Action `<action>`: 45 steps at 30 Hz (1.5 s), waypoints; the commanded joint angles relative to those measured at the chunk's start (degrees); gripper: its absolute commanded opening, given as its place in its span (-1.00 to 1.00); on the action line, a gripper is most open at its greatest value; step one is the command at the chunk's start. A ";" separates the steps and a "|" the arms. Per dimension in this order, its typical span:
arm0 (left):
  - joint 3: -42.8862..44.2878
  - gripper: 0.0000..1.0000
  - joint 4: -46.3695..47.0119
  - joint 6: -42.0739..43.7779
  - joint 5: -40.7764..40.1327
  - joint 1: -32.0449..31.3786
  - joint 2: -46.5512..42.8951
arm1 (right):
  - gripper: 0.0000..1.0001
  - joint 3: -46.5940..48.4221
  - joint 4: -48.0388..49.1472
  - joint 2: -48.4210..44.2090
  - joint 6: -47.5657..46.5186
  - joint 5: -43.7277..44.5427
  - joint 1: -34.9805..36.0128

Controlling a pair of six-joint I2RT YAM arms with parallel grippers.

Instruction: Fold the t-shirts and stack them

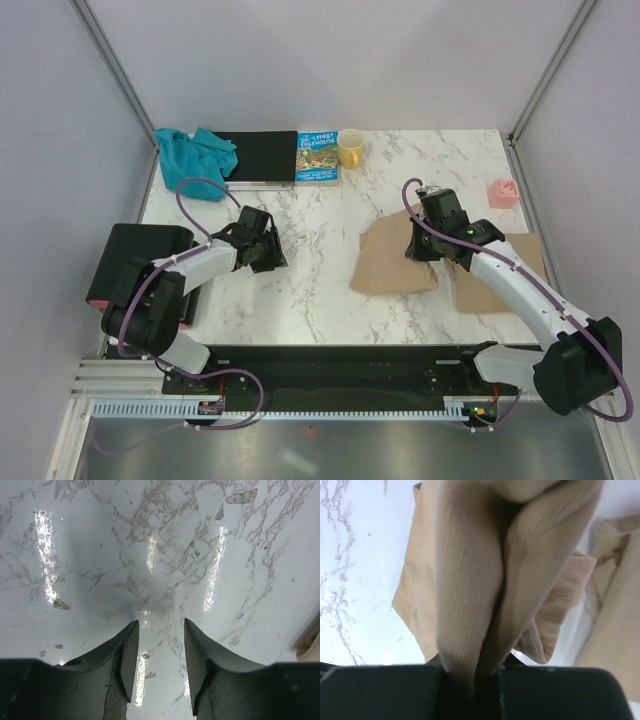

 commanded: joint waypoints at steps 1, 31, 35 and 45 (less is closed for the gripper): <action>0.05 -0.03 1.69 -0.74 1.47 0.00 -1.15 | -1.00 6.21 -8.10 -2.17 -3.59 2.37 -1.57; -0.83 -0.08 5.12 -0.66 6.83 -1.05 2.27 | -1.00 11.05 -25.25 -9.20 -0.86 20.04 -15.99; -0.83 -0.08 5.12 -0.57 7.01 -1.32 2.01 | -1.00 9.12 -24.63 -9.99 0.10 18.99 -18.62; -0.21 -0.10 4.94 -0.48 8.15 -1.40 1.05 | -1.00 2.35 -20.85 -9.82 3.88 14.41 -30.75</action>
